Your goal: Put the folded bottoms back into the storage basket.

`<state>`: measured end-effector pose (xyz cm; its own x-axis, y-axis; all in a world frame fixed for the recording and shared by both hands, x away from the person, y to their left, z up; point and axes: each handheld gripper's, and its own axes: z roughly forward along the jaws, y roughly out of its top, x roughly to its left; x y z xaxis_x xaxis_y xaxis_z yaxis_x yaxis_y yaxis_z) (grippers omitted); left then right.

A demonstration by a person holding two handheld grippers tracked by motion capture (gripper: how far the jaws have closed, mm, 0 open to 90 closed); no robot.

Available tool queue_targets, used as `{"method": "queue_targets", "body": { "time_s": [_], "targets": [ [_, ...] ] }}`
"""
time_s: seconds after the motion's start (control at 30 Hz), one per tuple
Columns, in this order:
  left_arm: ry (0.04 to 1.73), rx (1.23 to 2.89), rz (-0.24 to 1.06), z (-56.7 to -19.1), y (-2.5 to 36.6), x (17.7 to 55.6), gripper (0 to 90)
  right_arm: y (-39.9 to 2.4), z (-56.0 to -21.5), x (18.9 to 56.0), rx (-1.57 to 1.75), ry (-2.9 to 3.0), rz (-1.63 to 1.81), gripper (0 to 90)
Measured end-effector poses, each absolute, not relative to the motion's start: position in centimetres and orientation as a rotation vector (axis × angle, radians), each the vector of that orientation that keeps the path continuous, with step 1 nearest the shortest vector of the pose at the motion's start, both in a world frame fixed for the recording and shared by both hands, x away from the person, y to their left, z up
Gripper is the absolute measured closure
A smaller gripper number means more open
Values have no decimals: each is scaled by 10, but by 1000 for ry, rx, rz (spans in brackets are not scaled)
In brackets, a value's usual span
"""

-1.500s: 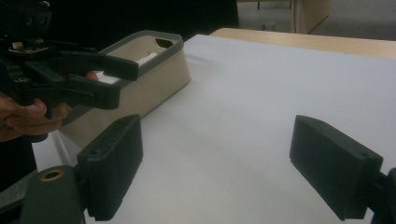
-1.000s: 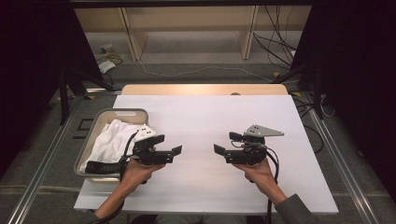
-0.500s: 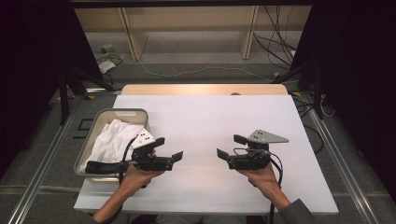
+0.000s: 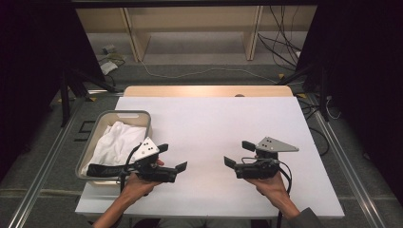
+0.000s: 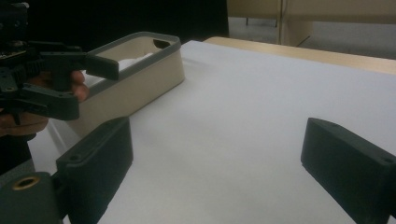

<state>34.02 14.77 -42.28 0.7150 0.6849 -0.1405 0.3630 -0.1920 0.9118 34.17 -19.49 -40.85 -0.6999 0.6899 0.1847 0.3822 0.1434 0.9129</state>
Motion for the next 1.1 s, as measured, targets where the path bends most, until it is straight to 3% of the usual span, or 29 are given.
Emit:
{"method": "queue_targets", "body": {
  "time_s": [1.1],
  "targets": [
    [843, 1804, 369, -436, 175, 315, 27, -235, -421, 304, 1109, 2049, 1516, 99]
  ]
}}
